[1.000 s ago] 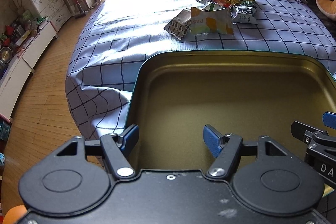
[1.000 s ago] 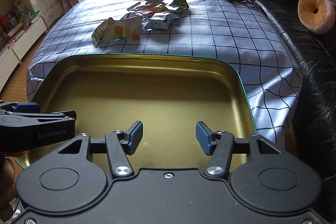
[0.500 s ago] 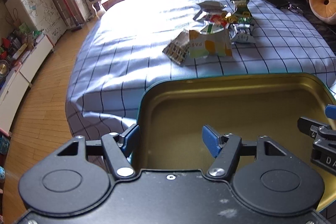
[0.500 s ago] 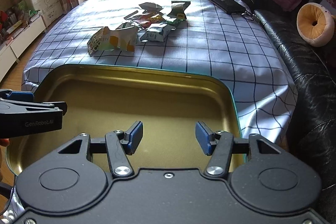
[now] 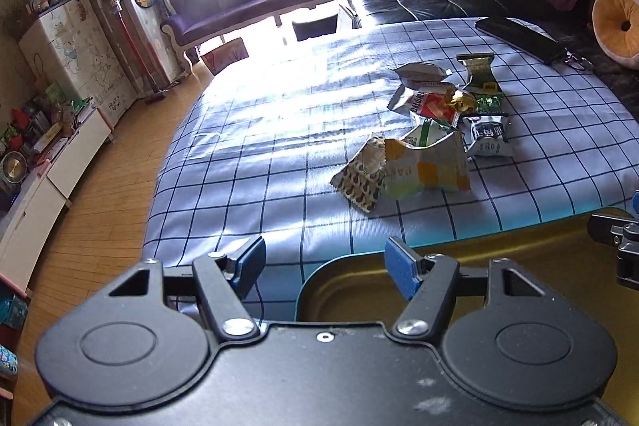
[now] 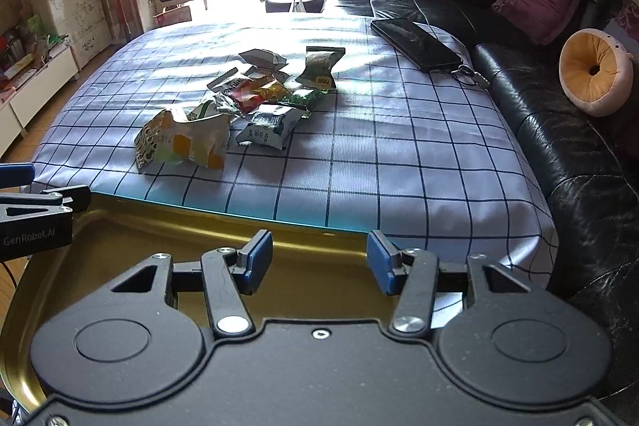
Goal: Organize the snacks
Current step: 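Move both grippers open toward the snack pile on the bed, then grasp the brown heart-print packet with left gripper while right grasps white milk packet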
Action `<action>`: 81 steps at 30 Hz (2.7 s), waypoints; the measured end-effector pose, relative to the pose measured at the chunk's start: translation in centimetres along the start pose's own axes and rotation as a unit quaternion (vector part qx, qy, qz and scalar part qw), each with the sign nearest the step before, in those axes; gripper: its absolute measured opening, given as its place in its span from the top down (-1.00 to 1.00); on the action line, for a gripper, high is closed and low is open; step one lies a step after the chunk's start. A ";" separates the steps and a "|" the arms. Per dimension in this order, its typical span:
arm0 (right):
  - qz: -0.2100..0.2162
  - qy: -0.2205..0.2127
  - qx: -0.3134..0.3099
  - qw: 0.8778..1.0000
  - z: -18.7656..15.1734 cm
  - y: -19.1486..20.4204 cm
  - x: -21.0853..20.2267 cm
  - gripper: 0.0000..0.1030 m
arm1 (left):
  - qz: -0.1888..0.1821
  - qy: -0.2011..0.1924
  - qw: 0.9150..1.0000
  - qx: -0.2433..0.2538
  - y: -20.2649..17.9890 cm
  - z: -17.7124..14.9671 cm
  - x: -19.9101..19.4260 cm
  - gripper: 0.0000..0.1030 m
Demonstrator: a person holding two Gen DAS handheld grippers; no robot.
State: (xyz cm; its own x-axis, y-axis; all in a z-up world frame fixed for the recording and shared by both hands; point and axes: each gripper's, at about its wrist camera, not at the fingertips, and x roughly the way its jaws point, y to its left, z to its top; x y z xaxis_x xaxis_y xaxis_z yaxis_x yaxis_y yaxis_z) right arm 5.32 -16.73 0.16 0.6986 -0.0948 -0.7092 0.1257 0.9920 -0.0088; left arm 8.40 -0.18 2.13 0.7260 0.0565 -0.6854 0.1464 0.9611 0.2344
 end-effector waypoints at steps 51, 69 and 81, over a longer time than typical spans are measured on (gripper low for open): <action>0.031 -0.026 0.042 0.998 6.4 1.2 7.4 -0.11 | -0.047 -0.024 0.993 0.103 -1.6 4.0 10.5 -0.38; 0.034 -0.015 0.042 0.998 7.4 2.9 9.8 -0.11 | -0.082 0.037 0.995 -0.045 2.2 5.3 14.2 -0.63; 0.010 -0.003 0.027 1.000 6.8 3.4 11.0 -0.10 | -0.072 0.036 0.996 -0.043 1.9 5.2 14.3 -0.71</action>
State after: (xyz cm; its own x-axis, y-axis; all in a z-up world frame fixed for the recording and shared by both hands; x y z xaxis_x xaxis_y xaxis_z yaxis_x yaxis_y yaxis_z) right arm 18.22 -15.00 -2.92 0.7063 -0.0748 -0.7039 0.1481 0.9880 0.0436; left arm 22.52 1.07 -3.62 0.6514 -0.0674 -0.7558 0.1851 0.9801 0.0721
